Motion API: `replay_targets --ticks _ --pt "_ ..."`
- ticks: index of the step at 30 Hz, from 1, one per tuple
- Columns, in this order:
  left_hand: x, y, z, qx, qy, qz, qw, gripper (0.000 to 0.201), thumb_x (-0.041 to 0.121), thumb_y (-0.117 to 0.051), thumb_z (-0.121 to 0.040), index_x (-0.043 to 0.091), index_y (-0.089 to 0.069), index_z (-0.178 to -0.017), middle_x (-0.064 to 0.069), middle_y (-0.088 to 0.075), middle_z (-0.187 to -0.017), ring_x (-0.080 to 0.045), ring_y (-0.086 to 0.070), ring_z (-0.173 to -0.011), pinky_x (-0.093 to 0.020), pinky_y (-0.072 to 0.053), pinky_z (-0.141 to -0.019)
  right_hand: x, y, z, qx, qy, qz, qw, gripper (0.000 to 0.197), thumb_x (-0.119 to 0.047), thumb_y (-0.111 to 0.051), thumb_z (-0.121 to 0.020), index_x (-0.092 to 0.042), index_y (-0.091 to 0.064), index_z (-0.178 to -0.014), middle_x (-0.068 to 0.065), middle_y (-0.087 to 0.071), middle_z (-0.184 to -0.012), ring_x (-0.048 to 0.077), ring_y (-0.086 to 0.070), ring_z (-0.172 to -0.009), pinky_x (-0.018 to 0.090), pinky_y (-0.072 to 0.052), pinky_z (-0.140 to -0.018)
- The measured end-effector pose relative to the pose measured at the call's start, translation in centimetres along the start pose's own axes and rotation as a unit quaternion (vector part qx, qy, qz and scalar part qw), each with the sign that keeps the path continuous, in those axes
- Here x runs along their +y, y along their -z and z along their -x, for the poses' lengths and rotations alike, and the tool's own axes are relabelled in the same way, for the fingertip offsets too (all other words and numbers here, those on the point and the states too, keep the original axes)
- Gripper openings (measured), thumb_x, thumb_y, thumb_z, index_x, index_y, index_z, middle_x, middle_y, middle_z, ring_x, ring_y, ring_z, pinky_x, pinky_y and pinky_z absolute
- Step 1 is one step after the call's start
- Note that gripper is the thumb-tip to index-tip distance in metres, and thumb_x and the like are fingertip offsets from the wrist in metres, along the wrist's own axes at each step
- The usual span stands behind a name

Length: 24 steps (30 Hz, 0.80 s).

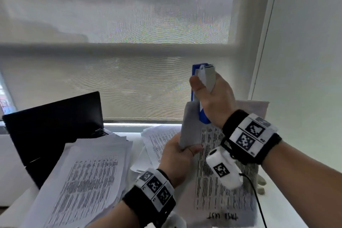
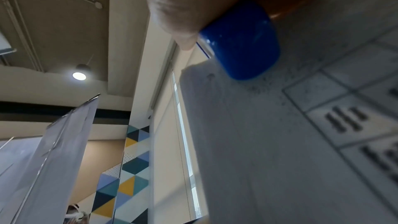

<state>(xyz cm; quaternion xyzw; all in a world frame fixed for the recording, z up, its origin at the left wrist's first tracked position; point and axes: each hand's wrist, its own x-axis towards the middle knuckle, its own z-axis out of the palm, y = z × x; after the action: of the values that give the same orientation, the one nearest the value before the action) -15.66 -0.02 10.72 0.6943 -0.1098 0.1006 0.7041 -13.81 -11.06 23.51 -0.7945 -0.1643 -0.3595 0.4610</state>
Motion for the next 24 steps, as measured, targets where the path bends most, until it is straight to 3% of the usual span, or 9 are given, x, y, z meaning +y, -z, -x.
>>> replay_targets --ticks 2,5,9,13,14,16,18,21,24 --pt "0.0 0.4 0.2 -0.008 -0.001 -0.012 1.0 0.016 0.01 -0.076 -0.077 0.015 -0.068 -0.09 -0.007 -0.075 -0.088 -0.03 -0.069 -0.087 -0.053 -0.055 -0.083 0.2 -0.6 0.0 0.027 -0.004 -0.02 0.999 0.043 -0.068 -0.048 -0.072 -0.026 -0.052 -0.077 -0.008 -0.056 -0.067 0.021 -0.056 -0.067 0.038 -0.046 -0.064" --pt "0.0 0.9 0.3 -0.023 0.004 -0.025 0.999 0.023 0.022 -0.076 -0.072 0.015 -0.069 -0.093 -0.006 -0.075 -0.09 -0.031 -0.069 -0.089 -0.055 -0.054 -0.083 0.3 -1.2 0.2 0.05 -0.005 -0.008 0.999 0.033 -0.062 -0.049 -0.075 -0.03 -0.046 -0.067 -0.01 -0.051 -0.061 0.019 -0.051 -0.062 0.032 -0.039 -0.061" --pt "-0.6 1.8 -0.1 -0.021 0.026 -0.026 0.999 0.014 0.005 -0.074 -0.08 0.015 -0.071 -0.089 -0.001 -0.076 -0.087 -0.02 -0.072 -0.084 -0.043 -0.057 -0.08 0.4 -1.7 -0.1 0.038 -0.04 -0.039 0.998 0.034 -0.057 -0.055 -0.082 -0.023 -0.056 -0.085 -0.007 -0.059 -0.071 0.019 -0.058 -0.069 0.031 -0.046 -0.065" --pt "-2.3 4.7 -0.9 0.019 0.09 -0.053 0.994 0.011 0.007 -0.076 -0.079 0.017 -0.072 -0.078 0.0 -0.076 -0.08 -0.015 -0.072 -0.078 -0.037 -0.059 -0.077 1.6 -0.7 -0.7 0.064 -0.063 -0.076 0.993 0.026 -0.041 -0.057 -0.092 -0.015 -0.055 -0.094 -0.009 -0.055 -0.071 -0.003 -0.05 -0.051 0.009 -0.037 -0.049" --pt "-2.7 6.1 -1.4 0.043 0.111 -0.06 0.991 0.01 0.012 -0.079 -0.077 0.018 -0.072 -0.075 -0.002 -0.076 -0.082 -0.015 -0.071 -0.076 -0.036 -0.059 -0.077 2.3 -0.2 -0.5 0.053 -0.073 -0.075 0.993 0.026 -0.04 -0.056 -0.092 -0.014 -0.054 -0.092 -0.007 -0.054 -0.069 -0.002 -0.049 -0.049 0.009 -0.036 -0.047" --pt "-3.2 9.5 -2.5 0.079 0.153 -0.079 0.982 0.02 0.026 -0.084 -0.063 0.016 -0.071 -0.076 -0.011 -0.076 -0.091 -0.025 -0.071 -0.086 -0.046 -0.057 -0.085 4.2 0.6 0.4 0.016 -0.111 -0.045 0.993 0.028 -0.039 -0.056 -0.092 -0.012 -0.055 -0.088 -0.003 -0.053 -0.068 0.006 -0.049 -0.052 0.015 -0.036 -0.048" --pt "-2.7 13.7 -3.8 0.075 0.185 -0.125 0.972 0.028 0.023 -0.079 -0.068 0.008 -0.068 -0.089 -0.017 -0.072 -0.097 -0.033 -0.068 -0.094 -0.049 -0.055 -0.089 6.5 1.2 2.0 -0.039 -0.176 -0.005 0.984 0.03 -0.037 -0.057 -0.092 -0.009 -0.056 -0.084 0.001 -0.052 -0.067 0.016 -0.047 -0.055 0.023 -0.037 -0.05" --pt "-1.0 20.9 -6.0 0.069 0.2 -0.315 0.925 0.017 0.005 -0.068 -0.086 0.0 -0.062 -0.101 -0.014 -0.064 -0.092 -0.027 -0.06 -0.083 -0.027 -0.052 -0.068 10.5 1.4 5.0 -0.142 -0.279 0.079 0.946 0.034 -0.034 -0.059 -0.092 -0.008 -0.052 -0.072 0.007 -0.052 -0.064 0.019 -0.046 -0.055 0.029 -0.035 -0.054" --pt "-1.0 26.7 -7.9 0.11 0.198 -0.473 0.851 0.037 0.006 -0.071 -0.081 -0.004 -0.059 -0.115 -0.019 -0.061 -0.105 -0.03 -0.056 -0.092 -0.03 -0.039 -0.075 15.1 0.8 7.9 -0.227 -0.36 0.161 0.891 0.03 -0.034 -0.062 -0.089 -0.006 -0.055 -0.083 0.011 -0.057 -0.079 0.023 -0.051 -0.069 0.03 -0.039 -0.066"
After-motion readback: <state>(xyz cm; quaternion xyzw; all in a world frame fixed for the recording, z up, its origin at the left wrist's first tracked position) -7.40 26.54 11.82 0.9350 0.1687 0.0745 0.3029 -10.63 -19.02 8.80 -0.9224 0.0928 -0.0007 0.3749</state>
